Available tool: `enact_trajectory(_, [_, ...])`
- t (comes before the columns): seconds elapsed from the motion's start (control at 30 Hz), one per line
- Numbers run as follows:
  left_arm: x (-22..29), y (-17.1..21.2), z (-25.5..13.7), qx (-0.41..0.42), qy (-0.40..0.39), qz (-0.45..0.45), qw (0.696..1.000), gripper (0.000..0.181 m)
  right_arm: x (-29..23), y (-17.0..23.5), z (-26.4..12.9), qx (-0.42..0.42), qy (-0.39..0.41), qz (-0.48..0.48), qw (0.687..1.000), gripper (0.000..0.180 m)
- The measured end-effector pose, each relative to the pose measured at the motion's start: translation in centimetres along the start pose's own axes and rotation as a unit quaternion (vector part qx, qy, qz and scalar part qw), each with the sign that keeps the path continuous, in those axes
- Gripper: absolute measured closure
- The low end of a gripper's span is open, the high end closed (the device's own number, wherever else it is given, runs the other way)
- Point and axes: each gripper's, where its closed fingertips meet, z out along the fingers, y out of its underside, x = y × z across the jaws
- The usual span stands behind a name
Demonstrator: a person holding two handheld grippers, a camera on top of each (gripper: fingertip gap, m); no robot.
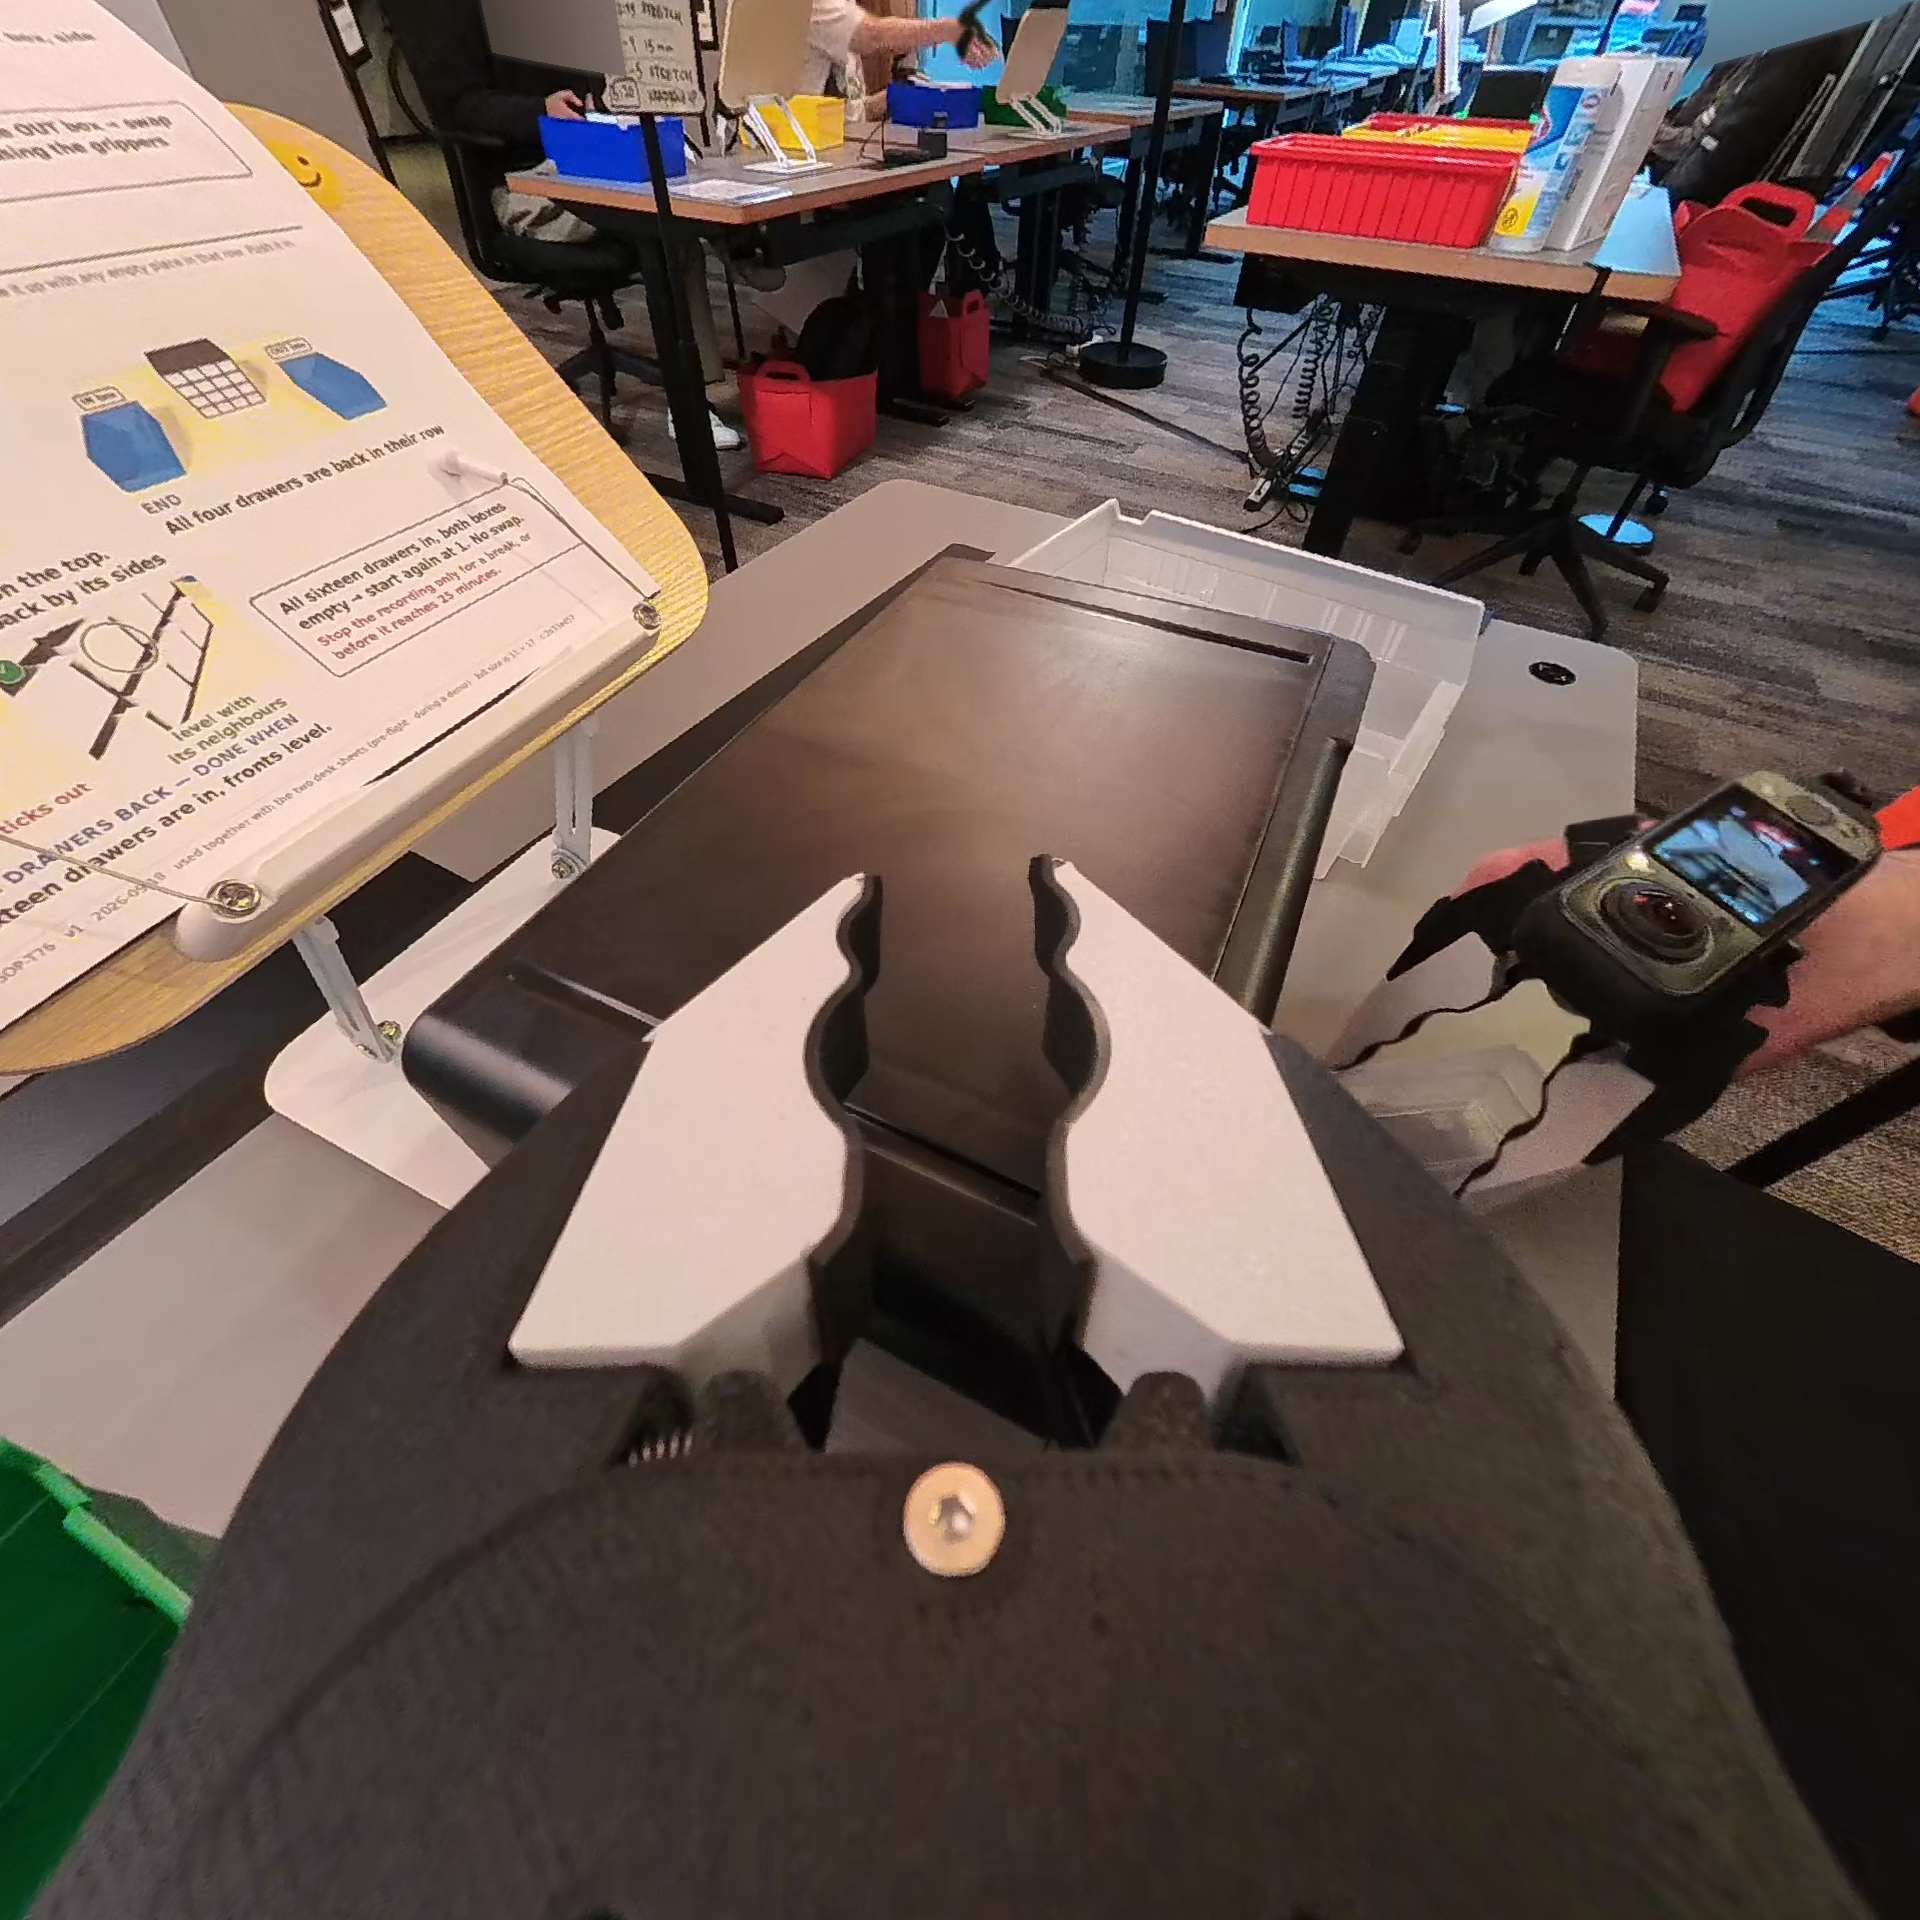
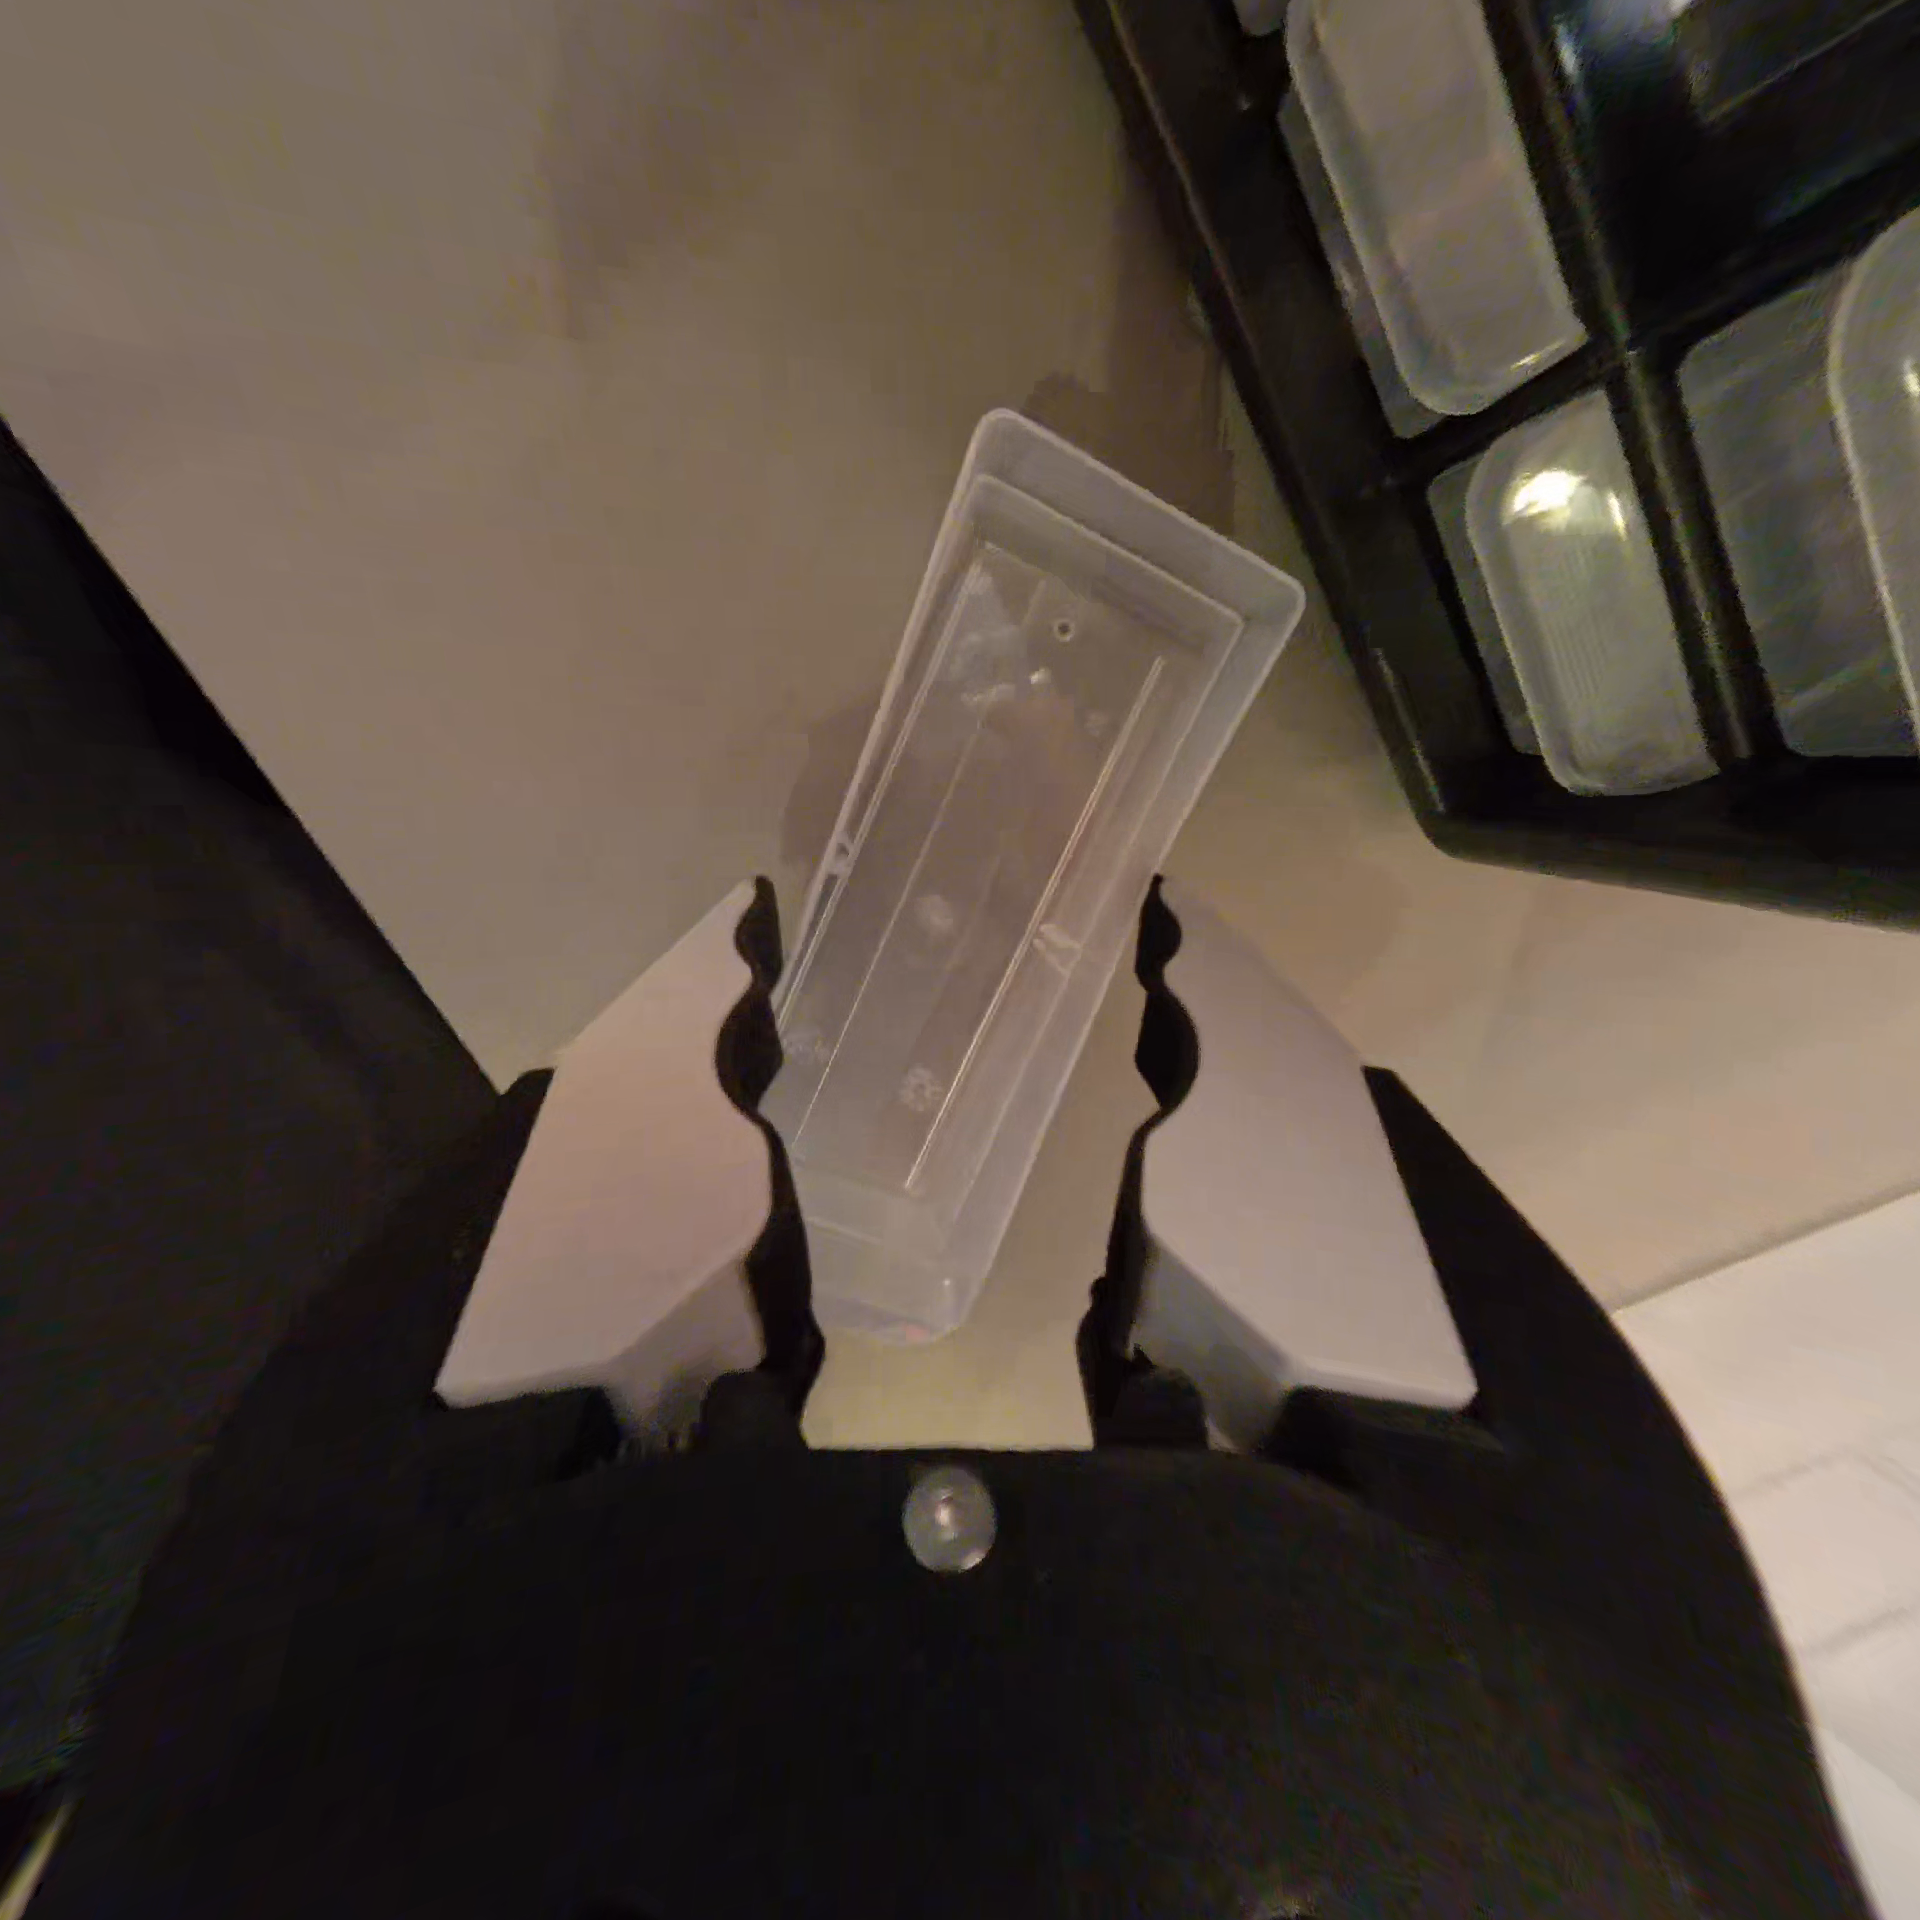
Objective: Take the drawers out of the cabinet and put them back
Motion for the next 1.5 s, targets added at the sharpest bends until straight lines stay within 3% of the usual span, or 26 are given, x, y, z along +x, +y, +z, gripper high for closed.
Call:
enact_trajectory(0.03, [0.0, 0.0, 0.0, 0.001, 0.001, 0.000, 1.000, 0.152, -0.1, 0.2, -0.1, -0.005, -0.004, -0.014, 1.000, 0.114])
enact_trajectory(0.17, [0.0, 0.0, -0.1, 0.002, 0.003, -0.001, 1.000, 0.152, -0.3, 0.5, -1.9, 0.008, -0.010, -0.080, 0.997, 0.118])
enact_trajectory(0.27, [0.0, 0.0, -0.1, 0.003, 0.003, -0.002, 1.000, 0.153, 0.6, 1.6, -5.8, 0.024, -0.013, -0.118, 0.993, 0.119])
enact_trajectory(0.37, [0.0, 0.0, -0.1, 0.002, 0.003, -0.002, 1.000, 0.153, 4.6, 3.7, -11.5, 0.041, 0.035, -0.130, 0.990, 0.119])
enact_trajectory(0.5, [0.0, 0.0, 0.0, 0.002, 0.004, -0.003, 1.000, 0.152, 13.5, 7.2, -17.3, 0.038, 0.163, -0.101, 0.981, 0.120])
enact_trajectory(0.6, [0.0, 0.0, 0.0, 0.002, 0.002, -0.003, 1.000, 0.153, 19.6, 11.5, -17.1, -0.046, 0.211, -0.093, 0.972, 0.121])
enact_trajectory(0.77, [0.0, 0.0, -0.1, 0.003, -0.001, -0.005, 1.000, 0.153, 22.8, 15.6, -11.0, -0.140, 0.132, -0.131, 0.973, 0.120])
enact_trajectory(0.97, [0.0, 0.0, -0.1, 0.004, -0.002, -0.006, 1.000, 0.153, 24.1, 16.9, -4.9, -0.185, 0.073, -0.181, 0.963, 0.117])
enact_trajectory(1.07, [0.0, 0.0, -0.1, 0.005, -0.001, -0.007, 1.000, 0.153, 26.4, 16.5, -4.1, -0.208, 0.123, -0.204, 0.949, 0.114])
enact_trajectory(1.1, [0.0, 0.0, -0.1, 0.005, -0.001, -0.007, 1.000, 0.153, 27.7, 16.2, -4.3, -0.218, 0.160, -0.212, 0.939, 0.116])
enact_trajectory(1.23, [0.0, 0.0, -0.1, 0.005, 0.000, -0.006, 1.000, 0.153, 29.5, 15.0, -5.1, -0.219, 0.215, -0.198, 0.931, 0.085])
enact_trajectory(1.37, [0.0, 0.0, -0.1, 0.005, 0.000, -0.006, 1.000, 0.153, 29.9, 14.3, -9.2, -0.205, 0.265, -0.147, 0.931, 0.096])
enact_trajectory(1.5, [0.0, 0.0, -0.1, 0.005, 0.001, -0.006, 1.000, 0.153, 25.3, 8.2, -16.4, -0.052, 0.330, -0.142, 0.932, 0.129])
